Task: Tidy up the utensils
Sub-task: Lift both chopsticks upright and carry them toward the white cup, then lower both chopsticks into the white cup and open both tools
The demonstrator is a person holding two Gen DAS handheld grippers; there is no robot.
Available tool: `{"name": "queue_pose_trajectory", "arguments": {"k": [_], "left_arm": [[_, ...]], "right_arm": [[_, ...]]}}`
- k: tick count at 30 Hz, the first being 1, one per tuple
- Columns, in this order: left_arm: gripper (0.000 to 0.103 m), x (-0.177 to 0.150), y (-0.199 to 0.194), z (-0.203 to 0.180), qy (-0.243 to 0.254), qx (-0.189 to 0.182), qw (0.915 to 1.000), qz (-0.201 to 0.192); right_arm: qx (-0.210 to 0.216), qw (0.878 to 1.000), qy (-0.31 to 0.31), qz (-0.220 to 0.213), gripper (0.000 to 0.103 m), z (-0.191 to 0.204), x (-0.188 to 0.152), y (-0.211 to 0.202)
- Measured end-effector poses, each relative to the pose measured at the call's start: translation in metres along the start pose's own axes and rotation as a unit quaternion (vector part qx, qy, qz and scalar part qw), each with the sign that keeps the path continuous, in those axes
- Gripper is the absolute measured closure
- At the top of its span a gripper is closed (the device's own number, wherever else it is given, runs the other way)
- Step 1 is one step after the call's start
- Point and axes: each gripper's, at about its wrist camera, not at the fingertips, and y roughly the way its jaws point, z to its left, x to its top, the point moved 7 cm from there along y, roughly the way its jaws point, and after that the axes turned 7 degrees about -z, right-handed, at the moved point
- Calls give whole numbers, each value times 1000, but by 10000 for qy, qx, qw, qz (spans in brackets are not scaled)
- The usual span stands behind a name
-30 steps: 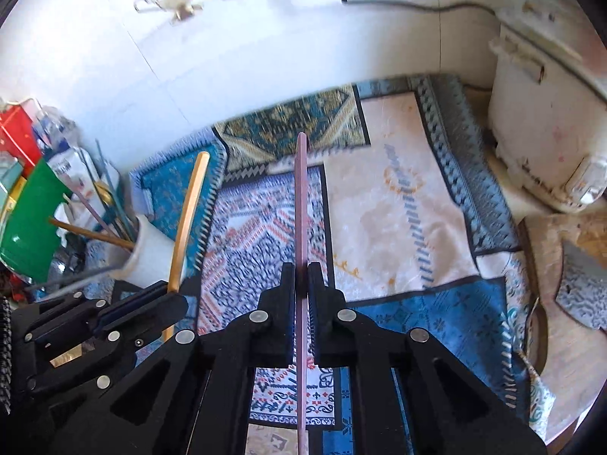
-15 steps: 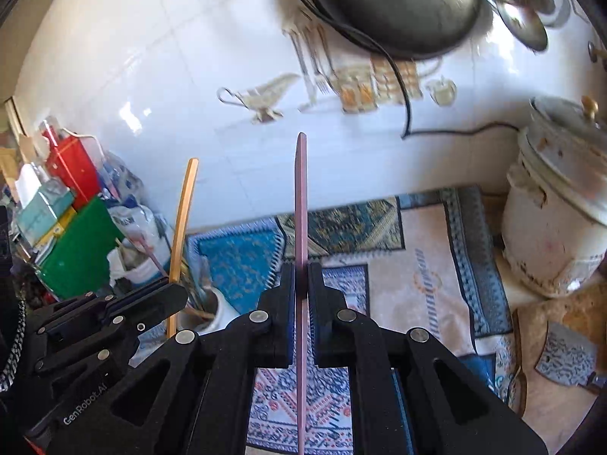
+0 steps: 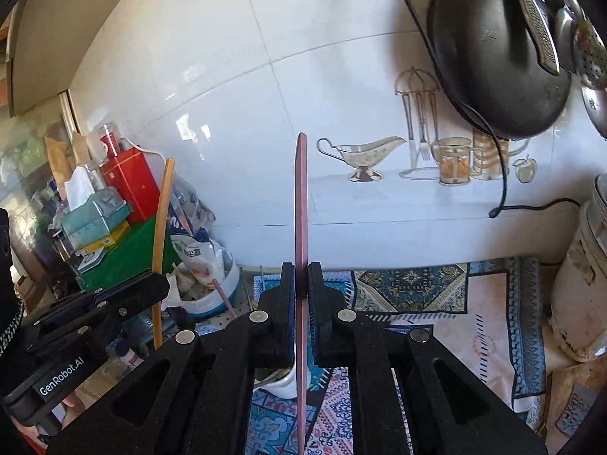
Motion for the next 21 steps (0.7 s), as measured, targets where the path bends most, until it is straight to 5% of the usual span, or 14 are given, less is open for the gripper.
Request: {"name": "queue_pose_trajectory", "arguments": {"k": [12,21], "left_arm": [[99,-5,34,64,-446,569,9973,108],[99,-9,84,79,-573,650,9962,116]], "right_arm": [[461,9985,-278,34,97,25,6,57],[587,9973,-440,43,97,18,15,99]]}}
